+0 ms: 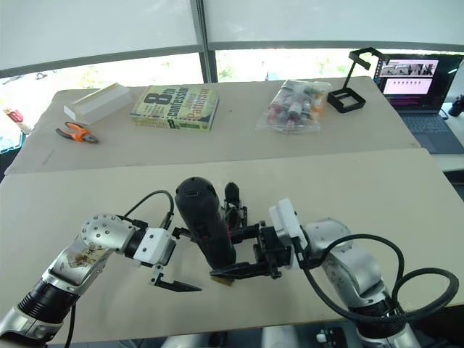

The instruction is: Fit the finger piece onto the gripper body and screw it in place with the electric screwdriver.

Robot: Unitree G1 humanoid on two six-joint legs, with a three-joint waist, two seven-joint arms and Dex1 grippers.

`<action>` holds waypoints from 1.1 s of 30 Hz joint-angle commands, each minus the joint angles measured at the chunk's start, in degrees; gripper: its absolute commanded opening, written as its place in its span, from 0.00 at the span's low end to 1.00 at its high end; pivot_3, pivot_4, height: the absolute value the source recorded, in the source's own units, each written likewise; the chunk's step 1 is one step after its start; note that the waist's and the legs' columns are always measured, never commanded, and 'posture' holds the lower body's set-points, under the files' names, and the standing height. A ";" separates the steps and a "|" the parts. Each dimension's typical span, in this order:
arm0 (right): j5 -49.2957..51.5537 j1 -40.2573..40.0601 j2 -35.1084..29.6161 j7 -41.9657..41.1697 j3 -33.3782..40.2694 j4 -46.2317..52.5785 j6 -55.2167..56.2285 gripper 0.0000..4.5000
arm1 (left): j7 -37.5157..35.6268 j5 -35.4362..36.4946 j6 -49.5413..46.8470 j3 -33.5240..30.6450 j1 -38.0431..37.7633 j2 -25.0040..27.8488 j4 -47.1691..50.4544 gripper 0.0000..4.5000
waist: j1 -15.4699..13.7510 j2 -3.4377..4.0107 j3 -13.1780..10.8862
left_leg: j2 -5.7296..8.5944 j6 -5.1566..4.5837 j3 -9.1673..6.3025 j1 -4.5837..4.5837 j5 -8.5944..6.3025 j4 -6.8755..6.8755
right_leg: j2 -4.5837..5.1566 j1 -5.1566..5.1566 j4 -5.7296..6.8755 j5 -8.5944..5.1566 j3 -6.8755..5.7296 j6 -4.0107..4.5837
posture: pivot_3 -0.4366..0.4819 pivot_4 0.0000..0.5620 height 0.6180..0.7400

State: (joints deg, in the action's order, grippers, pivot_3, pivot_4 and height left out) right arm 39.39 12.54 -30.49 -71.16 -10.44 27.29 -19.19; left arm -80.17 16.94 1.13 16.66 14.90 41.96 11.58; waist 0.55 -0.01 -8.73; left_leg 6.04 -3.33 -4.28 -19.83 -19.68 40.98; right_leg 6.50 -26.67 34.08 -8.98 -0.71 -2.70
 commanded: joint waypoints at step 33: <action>1.65 2.53 -0.75 -0.54 0.35 1.06 -0.10 0.42 | 0.38 -0.29 1.21 -0.38 0.37 -0.58 0.81 1.00 | -0.02 0.00 0.00 | 0.00 0.00 0.00 0.01 0.00 0.01 | 0.00 0.01 0.00 0.00 0.00 0.00 | 0.48 0.27 1.00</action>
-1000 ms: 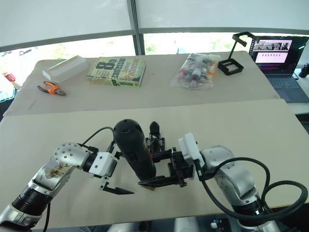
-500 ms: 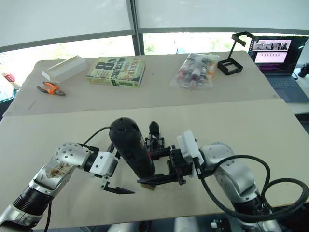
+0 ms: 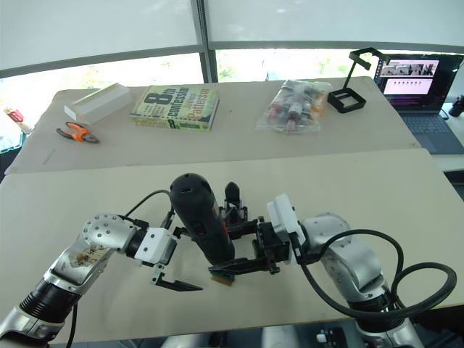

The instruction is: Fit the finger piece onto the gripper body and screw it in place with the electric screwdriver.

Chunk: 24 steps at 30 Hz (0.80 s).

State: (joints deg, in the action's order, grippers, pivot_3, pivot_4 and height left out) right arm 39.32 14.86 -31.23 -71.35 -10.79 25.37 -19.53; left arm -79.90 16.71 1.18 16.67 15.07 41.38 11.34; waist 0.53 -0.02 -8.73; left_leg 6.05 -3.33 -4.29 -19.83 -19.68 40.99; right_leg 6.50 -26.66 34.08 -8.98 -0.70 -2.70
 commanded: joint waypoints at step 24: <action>1.59 -0.47 -0.34 -0.44 0.86 3.20 0.23 0.42 | 0.12 -0.32 1.30 -0.28 0.50 -0.45 0.56 1.00 | -0.02 0.00 0.00 | 0.00 0.00 0.00 0.00 0.00 0.00 | 0.00 0.00 0.00 0.00 0.00 0.00 | 0.48 0.27 1.00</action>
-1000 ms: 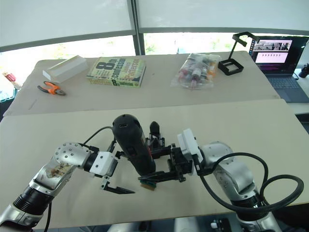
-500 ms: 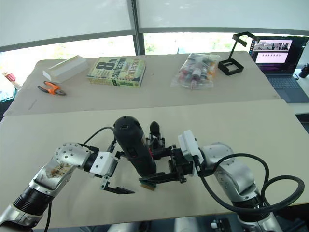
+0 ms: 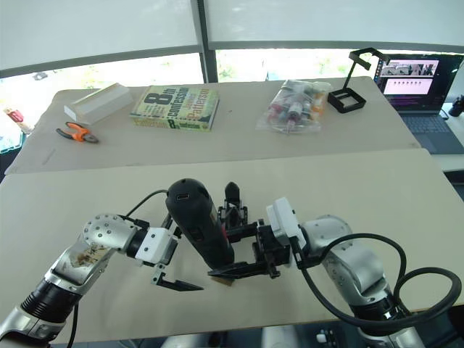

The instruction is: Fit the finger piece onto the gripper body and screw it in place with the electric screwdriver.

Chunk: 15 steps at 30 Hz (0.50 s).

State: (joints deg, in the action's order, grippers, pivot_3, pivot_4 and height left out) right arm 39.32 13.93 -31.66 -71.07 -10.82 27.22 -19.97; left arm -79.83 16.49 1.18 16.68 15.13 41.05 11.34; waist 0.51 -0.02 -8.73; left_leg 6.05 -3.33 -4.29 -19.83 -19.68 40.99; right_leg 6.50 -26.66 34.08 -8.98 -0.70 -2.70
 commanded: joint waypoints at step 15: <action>0.75 -0.19 0.60 -1.22 0.95 1.06 1.71 0.42 | 0.22 -0.36 1.19 -0.47 -0.09 -0.03 1.14 1.00 | 0.00 0.00 0.00 | 0.00 0.00 0.00 0.00 0.00 0.00 | 0.00 0.00 0.00 0.00 0.00 0.00 | 0.48 0.27 1.00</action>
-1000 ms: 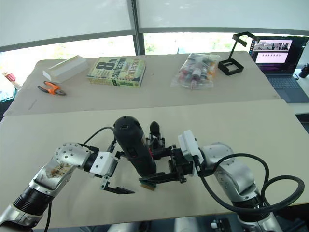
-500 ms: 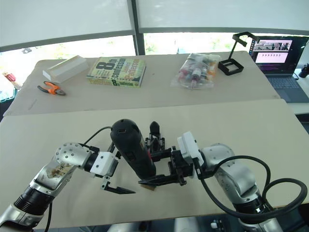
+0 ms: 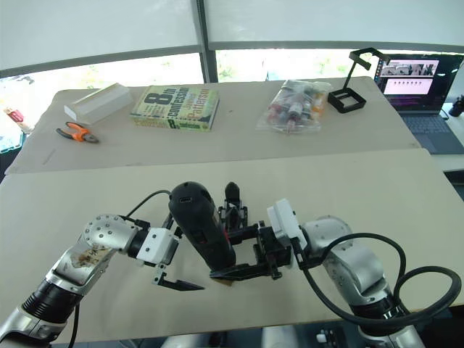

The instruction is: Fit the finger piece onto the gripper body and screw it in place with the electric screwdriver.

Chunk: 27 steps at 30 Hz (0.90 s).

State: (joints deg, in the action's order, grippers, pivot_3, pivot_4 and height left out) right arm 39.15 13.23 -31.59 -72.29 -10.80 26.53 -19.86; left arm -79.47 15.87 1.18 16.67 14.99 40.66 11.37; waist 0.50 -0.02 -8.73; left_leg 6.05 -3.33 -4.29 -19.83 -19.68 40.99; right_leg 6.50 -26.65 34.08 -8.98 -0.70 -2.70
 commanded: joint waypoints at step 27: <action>0.75 0.79 0.68 2.16 -0.01 3.87 0.57 0.42 | -0.21 0.29 1.42 -0.54 -1.06 0.95 1.77 1.00 | -0.02 0.00 0.00 | 0.00 0.00 0.00 0.00 0.00 0.00 | 0.00 0.00 0.00 0.00 0.00 0.00 | 0.48 0.27 1.00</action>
State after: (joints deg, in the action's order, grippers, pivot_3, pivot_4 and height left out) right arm 39.02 13.23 -31.36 -70.42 -10.87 27.27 -19.87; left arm -79.53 15.87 1.29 16.67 13.99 41.18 11.43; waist 0.49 -0.02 -8.73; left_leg 6.04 -3.33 -4.29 -19.83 -19.68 40.98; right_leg 6.50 -26.66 34.08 -8.98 -0.70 -2.70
